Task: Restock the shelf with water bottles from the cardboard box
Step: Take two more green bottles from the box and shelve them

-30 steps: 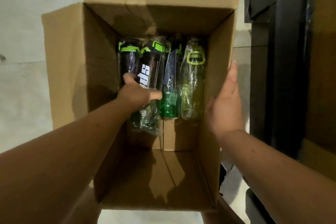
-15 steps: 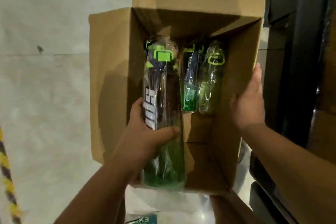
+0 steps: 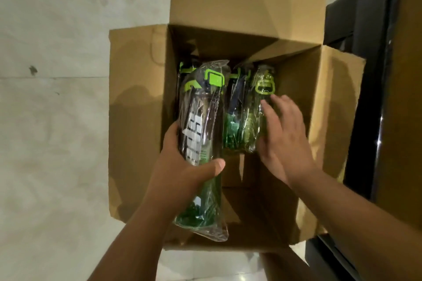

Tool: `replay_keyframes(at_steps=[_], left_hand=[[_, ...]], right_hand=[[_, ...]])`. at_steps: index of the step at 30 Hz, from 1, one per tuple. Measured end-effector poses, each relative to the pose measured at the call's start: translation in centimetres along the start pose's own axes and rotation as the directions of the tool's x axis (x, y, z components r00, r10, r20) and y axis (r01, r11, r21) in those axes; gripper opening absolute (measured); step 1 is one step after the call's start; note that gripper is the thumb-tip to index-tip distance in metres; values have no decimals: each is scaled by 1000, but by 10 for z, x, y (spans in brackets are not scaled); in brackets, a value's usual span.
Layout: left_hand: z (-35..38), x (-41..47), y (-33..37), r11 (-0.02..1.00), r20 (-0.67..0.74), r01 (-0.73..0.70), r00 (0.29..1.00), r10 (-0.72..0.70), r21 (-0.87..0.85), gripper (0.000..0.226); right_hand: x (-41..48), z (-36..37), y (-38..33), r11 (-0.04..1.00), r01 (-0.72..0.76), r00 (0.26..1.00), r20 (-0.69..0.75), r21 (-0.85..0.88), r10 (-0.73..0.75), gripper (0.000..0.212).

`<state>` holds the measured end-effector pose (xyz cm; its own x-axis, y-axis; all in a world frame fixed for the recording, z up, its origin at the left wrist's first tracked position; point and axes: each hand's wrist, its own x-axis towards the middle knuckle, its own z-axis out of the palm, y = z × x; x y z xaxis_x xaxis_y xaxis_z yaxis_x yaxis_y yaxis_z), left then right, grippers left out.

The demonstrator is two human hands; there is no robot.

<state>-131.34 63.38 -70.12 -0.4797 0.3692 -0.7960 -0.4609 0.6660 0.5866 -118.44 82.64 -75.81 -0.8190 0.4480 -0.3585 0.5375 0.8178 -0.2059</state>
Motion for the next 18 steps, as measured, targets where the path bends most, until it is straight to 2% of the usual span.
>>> replay_keyframes(at_steps=[1,2,3,4,5,6,7,8,11,14,18], left_hand=[[0,1,0,1000,7,-10,1000,10,5,109],[-1,2,1,1000,17,-14,1000,14,3,108],[-1,4,2,1000,24,-15,1000,15,-6,107],[-2,6,2,1000,23,-12,1000,12,-15,108],[-3,8,3,1000,21,-11,1000,11,-19,109],[-5,9,4,1000,20,-11,1000,12,-15,110],[-7,11,6,1000,22,-10,1000,11,-7,111],[-9,13,6,1000,22,-11,1000,11,6,110],[-17,21,2,999,9,-36,999,36,39,110],[-25,23,-1,998,-8,-37,999,37,41,112],[-28,22,3,999,-18,-39,999,39,14,103]], right_hand=[[7,12,-6,999,-6,997,79,42,3,88],[16,25,-10,987,-106,983,164,123,85,91],[26,37,-12,938,-269,945,246,217,214,96],[37,49,-11,832,-460,870,342,308,354,102],[48,60,-9,684,-625,771,434,377,466,108],[58,71,-7,539,-727,686,495,425,533,114],[67,81,-4,448,-773,634,521,450,571,121],[74,89,-2,414,-793,607,523,447,598,128],[85,100,2,414,-806,589,507,423,629,140],[83,106,1,397,-789,614,569,469,547,136],[86,115,-6,247,-786,609,641,567,466,150]])
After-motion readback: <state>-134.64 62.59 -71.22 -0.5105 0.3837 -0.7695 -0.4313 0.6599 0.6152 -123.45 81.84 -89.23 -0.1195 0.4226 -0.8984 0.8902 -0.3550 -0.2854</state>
